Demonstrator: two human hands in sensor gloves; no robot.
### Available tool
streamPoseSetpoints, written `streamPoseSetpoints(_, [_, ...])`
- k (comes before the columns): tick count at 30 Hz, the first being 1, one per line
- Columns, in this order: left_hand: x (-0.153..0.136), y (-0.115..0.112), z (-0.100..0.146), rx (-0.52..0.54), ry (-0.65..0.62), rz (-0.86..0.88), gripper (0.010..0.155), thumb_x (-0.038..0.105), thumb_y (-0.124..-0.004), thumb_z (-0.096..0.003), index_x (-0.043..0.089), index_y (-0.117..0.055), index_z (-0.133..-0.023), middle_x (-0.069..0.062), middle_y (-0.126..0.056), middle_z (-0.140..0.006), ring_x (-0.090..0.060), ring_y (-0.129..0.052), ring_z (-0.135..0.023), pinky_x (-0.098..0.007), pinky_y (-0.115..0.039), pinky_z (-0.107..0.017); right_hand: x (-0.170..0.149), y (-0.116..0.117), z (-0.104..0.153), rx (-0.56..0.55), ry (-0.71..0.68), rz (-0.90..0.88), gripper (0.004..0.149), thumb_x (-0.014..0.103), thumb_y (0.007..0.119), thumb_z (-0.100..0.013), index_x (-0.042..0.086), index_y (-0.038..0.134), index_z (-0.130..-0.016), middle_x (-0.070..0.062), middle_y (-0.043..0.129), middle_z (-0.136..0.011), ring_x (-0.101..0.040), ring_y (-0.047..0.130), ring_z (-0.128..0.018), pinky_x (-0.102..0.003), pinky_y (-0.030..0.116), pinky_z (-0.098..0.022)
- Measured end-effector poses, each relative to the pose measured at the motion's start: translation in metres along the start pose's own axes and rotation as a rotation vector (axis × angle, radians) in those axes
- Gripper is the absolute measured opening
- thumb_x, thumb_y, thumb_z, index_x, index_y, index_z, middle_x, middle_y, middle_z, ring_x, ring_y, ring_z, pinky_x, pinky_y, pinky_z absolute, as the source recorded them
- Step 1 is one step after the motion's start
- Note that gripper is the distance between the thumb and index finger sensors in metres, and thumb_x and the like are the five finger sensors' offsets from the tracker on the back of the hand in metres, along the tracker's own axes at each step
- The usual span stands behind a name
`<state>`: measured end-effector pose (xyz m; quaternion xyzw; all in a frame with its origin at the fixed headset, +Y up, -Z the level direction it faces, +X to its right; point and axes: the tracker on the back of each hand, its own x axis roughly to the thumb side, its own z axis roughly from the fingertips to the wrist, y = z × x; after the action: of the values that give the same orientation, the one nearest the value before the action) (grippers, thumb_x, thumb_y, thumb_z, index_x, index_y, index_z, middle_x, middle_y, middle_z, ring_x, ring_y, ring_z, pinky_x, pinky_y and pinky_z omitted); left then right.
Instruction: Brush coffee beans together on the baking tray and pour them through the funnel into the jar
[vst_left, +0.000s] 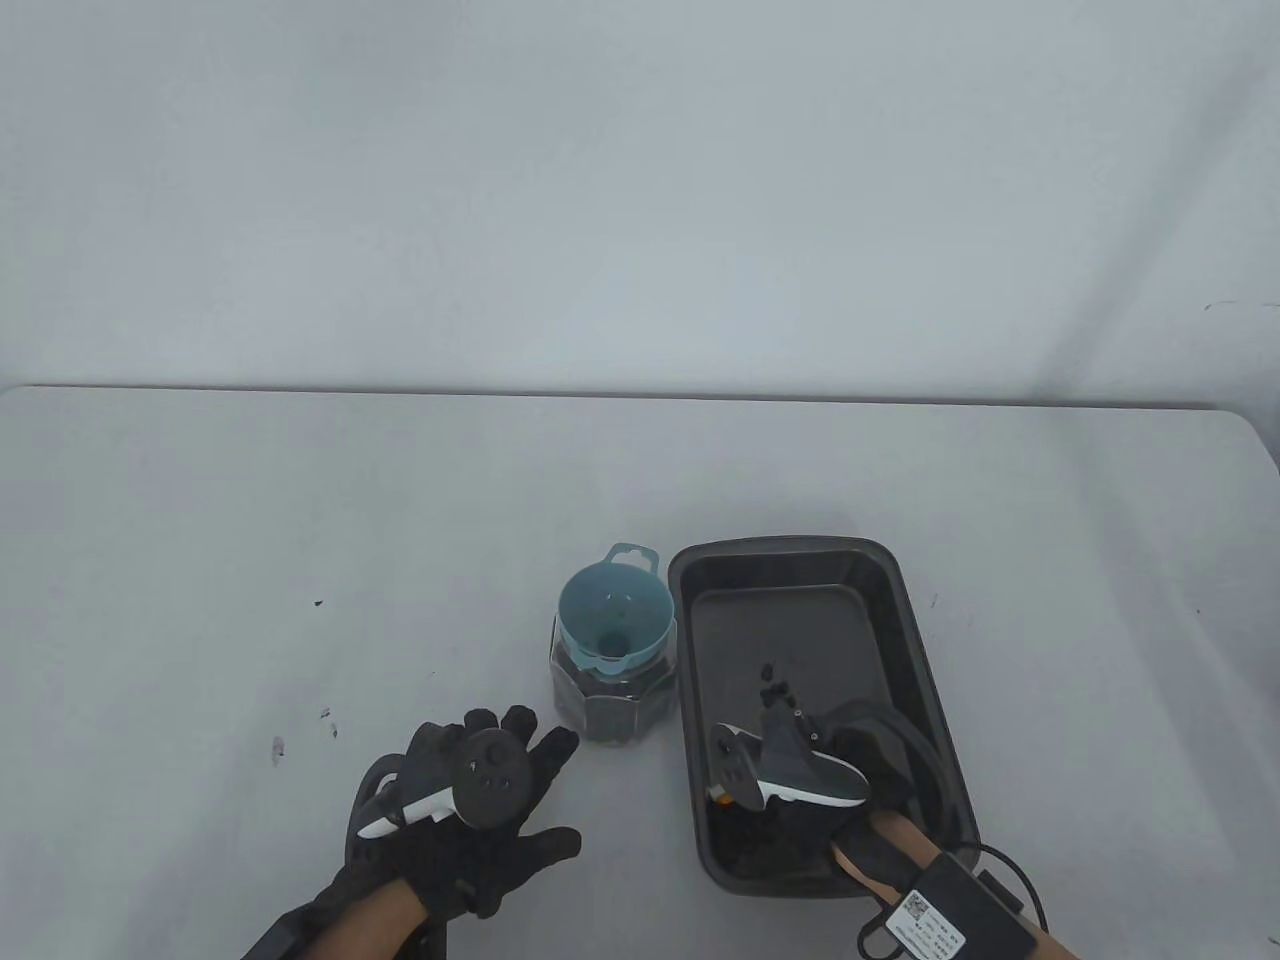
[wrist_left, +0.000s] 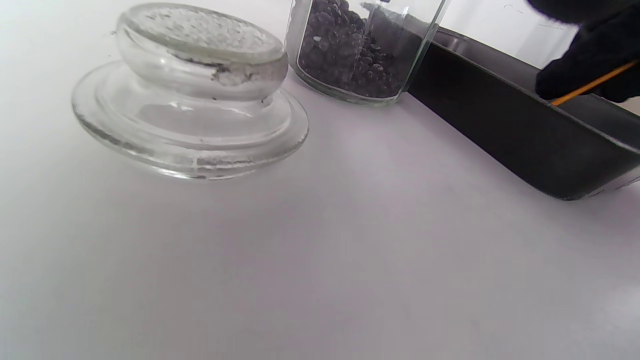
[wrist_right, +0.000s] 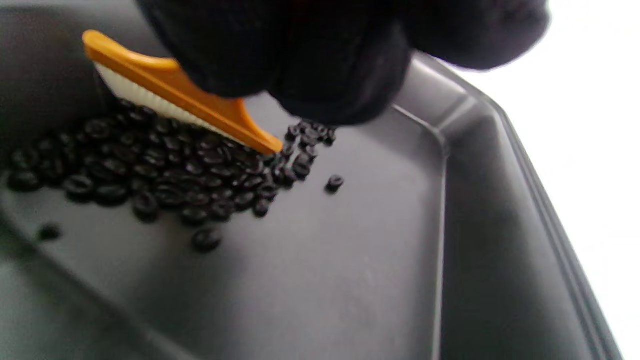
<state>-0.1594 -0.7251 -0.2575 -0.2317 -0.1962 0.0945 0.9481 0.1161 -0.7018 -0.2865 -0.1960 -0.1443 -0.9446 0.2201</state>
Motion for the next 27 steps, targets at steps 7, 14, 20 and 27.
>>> streamPoseSetpoints(7, [0.0, 0.0, 0.0, -0.009, 0.004, 0.003, 0.09, 0.079, -0.052, -0.039, 0.038, -0.016, -0.111, -0.013, -0.015, -0.119, -0.048, -0.019, -0.112, -0.065, -0.021, -0.078, 0.009, 0.001, 0.017, 0.027, -0.039, 0.029, 0.044, 0.031, 0.088, -0.033, 0.039, 0.086, -0.076, 0.001, 0.091, -0.072, -0.013, 0.099, -0.035, -0.03, 0.086, -0.019])
streamPoseSetpoints(14, [-0.001, 0.0, 0.0, -0.009, 0.004, 0.007, 0.09, 0.079, -0.052, -0.039, 0.038, -0.016, -0.111, -0.013, -0.016, -0.119, -0.048, -0.019, -0.112, -0.065, -0.021, -0.078, -0.011, -0.014, 0.016, -0.005, 0.003, -0.019, 0.047, 0.031, 0.087, -0.033, 0.033, 0.084, -0.08, -0.001, 0.09, -0.073, -0.014, 0.099, -0.037, -0.03, 0.086, -0.02])
streamPoseSetpoints(20, [-0.001, 0.001, 0.0, -0.012, 0.004, 0.009, 0.09, 0.078, -0.052, -0.0391, 0.038, -0.016, -0.111, -0.013, -0.015, -0.119, -0.048, -0.019, -0.112, -0.065, -0.021, -0.078, -0.051, -0.037, 0.006, -0.163, 0.15, -0.09, 0.048, 0.03, 0.087, -0.034, 0.03, 0.081, -0.082, -0.004, 0.088, -0.073, -0.016, 0.098, -0.037, -0.031, 0.086, -0.02])
streamPoseSetpoints(27, [-0.002, 0.0, 0.0, -0.019, 0.003, 0.013, 0.09, 0.078, -0.052, -0.0391, 0.038, -0.016, -0.111, -0.013, -0.015, -0.119, -0.048, -0.019, -0.112, -0.065, -0.021, -0.078, -0.067, -0.025, -0.034, -0.295, 0.328, -0.001, 0.048, 0.03, 0.087, -0.034, 0.031, 0.081, -0.081, -0.003, 0.088, -0.073, -0.015, 0.098, -0.037, -0.03, 0.086, -0.02])
